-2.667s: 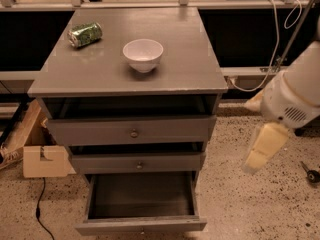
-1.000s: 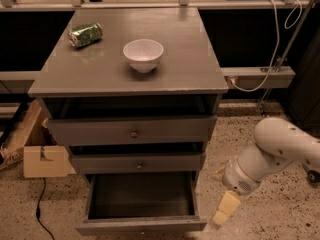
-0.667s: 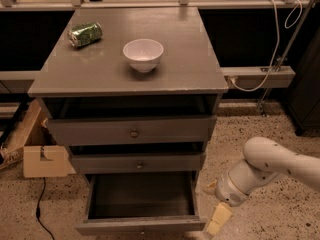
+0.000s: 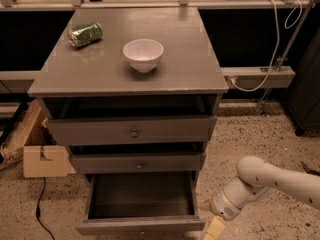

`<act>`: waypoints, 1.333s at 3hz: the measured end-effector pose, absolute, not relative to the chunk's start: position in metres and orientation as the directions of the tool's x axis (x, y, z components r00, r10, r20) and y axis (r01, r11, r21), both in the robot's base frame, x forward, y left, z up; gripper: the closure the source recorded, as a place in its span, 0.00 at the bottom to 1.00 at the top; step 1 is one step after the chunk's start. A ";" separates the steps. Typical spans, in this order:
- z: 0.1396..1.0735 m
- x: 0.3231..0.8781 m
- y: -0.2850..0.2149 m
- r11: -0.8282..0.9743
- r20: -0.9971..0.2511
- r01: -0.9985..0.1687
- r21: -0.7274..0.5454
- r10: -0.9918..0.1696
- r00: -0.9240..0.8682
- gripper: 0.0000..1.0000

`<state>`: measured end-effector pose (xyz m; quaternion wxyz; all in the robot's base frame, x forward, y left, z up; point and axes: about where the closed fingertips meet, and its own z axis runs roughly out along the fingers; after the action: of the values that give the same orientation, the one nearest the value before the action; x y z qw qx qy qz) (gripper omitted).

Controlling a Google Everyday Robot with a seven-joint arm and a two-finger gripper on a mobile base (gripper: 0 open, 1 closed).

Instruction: Close bottom drawer

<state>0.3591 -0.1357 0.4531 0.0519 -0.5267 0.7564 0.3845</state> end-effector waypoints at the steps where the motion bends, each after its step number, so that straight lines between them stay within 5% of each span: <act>1: 0.453 0.359 -0.136 0.149 -0.484 -0.837 0.527 -0.757 -0.440 0.00; 4: 0.315 0.361 -0.126 -0.101 -0.581 -0.832 0.545 -0.761 -0.289 0.00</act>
Offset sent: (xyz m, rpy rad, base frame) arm 0.0069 -0.0015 -0.0585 0.0932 0.0468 0.0464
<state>0.3614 -0.1260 0.3148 0.0403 -0.5949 0.6694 0.4432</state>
